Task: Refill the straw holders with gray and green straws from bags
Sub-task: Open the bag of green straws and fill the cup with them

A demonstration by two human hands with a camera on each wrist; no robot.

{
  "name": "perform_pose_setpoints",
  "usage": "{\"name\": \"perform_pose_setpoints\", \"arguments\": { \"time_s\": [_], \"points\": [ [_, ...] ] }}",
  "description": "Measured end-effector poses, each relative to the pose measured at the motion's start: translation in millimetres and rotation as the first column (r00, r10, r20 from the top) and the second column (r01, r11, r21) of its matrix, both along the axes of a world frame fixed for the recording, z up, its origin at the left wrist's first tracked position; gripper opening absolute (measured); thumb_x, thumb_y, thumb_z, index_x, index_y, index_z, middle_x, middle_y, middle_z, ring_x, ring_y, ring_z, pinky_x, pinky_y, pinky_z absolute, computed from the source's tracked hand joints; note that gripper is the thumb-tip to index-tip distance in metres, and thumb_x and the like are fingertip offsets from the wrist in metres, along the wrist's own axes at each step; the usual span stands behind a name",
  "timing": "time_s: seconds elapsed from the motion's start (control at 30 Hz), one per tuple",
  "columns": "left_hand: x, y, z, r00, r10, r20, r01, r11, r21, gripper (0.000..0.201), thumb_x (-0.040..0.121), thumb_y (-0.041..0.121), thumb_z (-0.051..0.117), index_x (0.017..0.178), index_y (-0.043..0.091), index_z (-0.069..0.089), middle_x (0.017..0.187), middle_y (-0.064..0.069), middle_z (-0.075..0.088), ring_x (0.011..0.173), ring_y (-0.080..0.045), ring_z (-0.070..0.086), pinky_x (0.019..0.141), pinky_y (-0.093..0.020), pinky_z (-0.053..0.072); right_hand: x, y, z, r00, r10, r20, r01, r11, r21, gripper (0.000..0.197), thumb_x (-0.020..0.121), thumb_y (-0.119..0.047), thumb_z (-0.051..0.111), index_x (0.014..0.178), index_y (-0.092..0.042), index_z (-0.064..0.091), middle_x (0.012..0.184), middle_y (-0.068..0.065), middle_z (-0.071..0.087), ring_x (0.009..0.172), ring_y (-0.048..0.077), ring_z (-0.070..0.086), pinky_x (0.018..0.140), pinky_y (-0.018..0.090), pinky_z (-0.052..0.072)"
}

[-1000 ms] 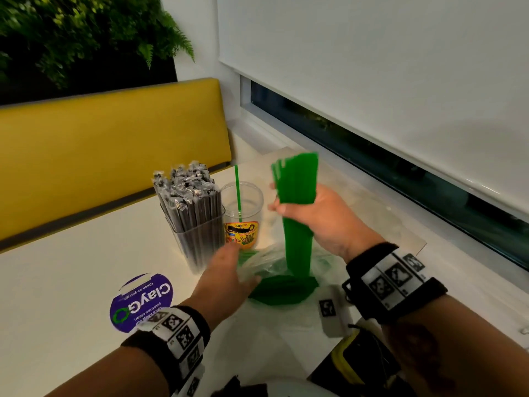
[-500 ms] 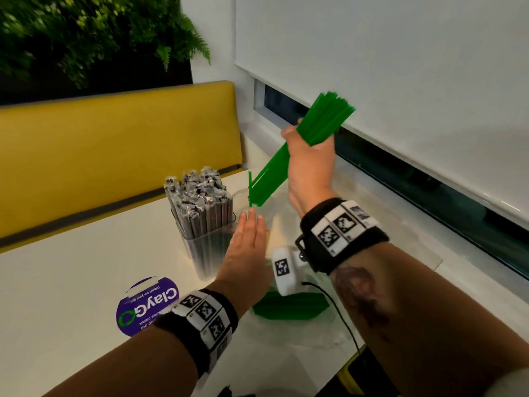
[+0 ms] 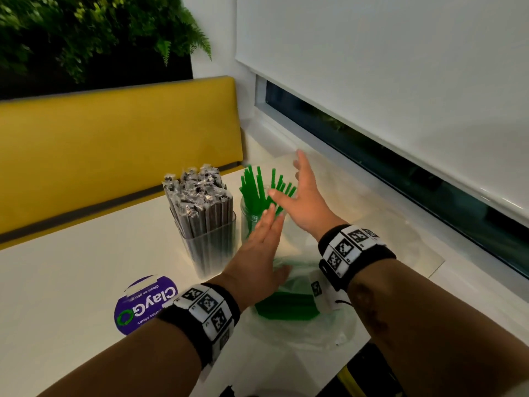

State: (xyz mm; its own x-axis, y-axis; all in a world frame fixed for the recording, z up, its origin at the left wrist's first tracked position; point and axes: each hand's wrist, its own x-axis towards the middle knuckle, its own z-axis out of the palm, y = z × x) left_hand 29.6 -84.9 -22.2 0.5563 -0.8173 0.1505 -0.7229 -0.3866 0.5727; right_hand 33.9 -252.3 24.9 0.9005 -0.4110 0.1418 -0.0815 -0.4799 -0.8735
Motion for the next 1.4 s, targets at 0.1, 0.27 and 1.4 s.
{"name": "perform_pose_setpoints", "arguments": {
  "time_s": [0.1,0.27,1.4],
  "points": [
    [-9.9,-8.1,-5.9,0.980,0.194,0.042,-0.178,0.951,-0.251,0.091,0.080,0.046,0.060,0.154,0.012,0.020,0.165,-0.004,-0.006,0.153,-0.025,0.002,0.122,-0.038,0.017,-1.9,1.1,9.1,0.985,0.125,-0.117,-0.142,0.979,-0.144,0.089,0.090,-0.028,0.065,0.153,-0.036,0.002,0.159,0.001,0.019,0.143,0.015,0.025,0.115,0.039,0.029],
    [-28.3,-13.6,-20.4,0.932,0.310,-0.188,-0.358,0.871,-0.336,0.103,0.082,0.036,0.072,0.155,0.006,0.007,0.164,-0.003,-0.013,0.151,-0.008,-0.012,0.119,-0.014,0.001,-11.3,-5.4,8.0,0.979,0.107,-0.175,-0.154,0.946,-0.284,0.076,0.096,-0.028,0.057,0.155,-0.026,0.009,0.160,0.001,0.019,0.145,0.016,0.021,0.118,0.038,0.024],
    [13.5,12.3,-60.2,0.766,0.353,-0.537,-0.290,0.935,0.202,0.054,0.082,-0.001,0.067,0.131,0.017,0.053,0.117,-0.005,0.066,0.097,-0.020,0.062,0.069,-0.023,0.050,-131.9,70.9,-107.0,0.879,0.121,-0.462,-0.454,0.511,-0.730,0.039,0.094,-0.024,0.047,0.129,-0.007,0.046,0.123,0.014,0.055,0.104,0.033,0.059,0.091,0.043,0.050]
  ]
}}
